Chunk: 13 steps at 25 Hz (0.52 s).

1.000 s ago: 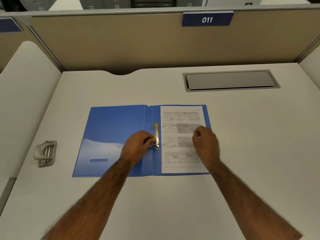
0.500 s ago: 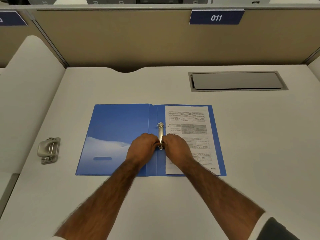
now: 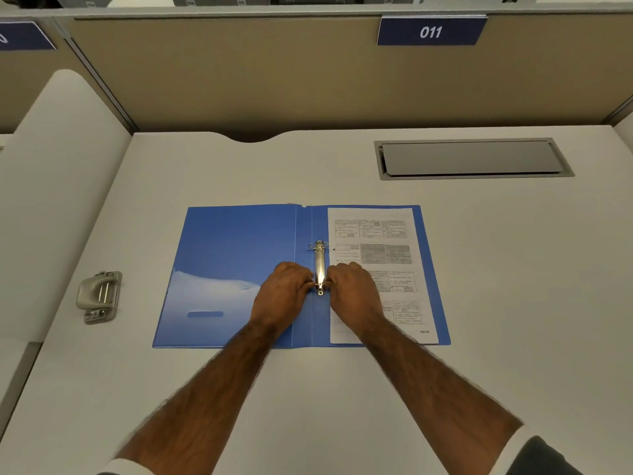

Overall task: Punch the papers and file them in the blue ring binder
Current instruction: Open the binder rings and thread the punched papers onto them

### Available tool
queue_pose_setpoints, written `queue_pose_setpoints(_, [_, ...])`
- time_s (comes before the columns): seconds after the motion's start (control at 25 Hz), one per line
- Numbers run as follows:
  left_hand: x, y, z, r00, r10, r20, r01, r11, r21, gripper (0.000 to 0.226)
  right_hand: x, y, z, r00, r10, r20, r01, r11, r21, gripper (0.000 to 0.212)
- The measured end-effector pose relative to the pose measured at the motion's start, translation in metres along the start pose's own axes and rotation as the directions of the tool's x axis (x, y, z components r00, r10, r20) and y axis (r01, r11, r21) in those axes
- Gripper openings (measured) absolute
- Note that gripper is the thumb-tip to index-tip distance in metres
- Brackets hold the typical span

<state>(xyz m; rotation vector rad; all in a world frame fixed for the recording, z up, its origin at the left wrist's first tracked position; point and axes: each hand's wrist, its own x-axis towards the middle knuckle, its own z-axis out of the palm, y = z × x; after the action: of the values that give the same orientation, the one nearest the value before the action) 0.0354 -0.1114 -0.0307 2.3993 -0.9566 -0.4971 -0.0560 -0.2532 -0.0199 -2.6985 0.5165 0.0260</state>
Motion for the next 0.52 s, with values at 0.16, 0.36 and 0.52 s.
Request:
queue_pose_setpoints(0.16, [-0.002,0.008,-0.003,0.999,0.025,-0.035,-0.024,0.999,0.034,0.022,0.0,0.006,-0.003,0.999,-0.006,0.048,0.008,1.0,-0.025,0.014])
queue_pose_setpoints(0.36, [-0.031,0.026,0.014,0.928,0.339,-0.157,-0.266,0.895,0.358,0.039,-0.039,0.036,-0.026,0.938,0.297,-0.179,-0.225,0.914,0.339,0.039])
queue_pose_setpoints(0.52, [-0.049,0.045,0.044,0.859,0.509,0.043,-0.488,0.792,0.366,0.038,-0.089,0.085,-0.043,0.764,0.636,-0.111,-0.598,0.762,0.248,0.046])
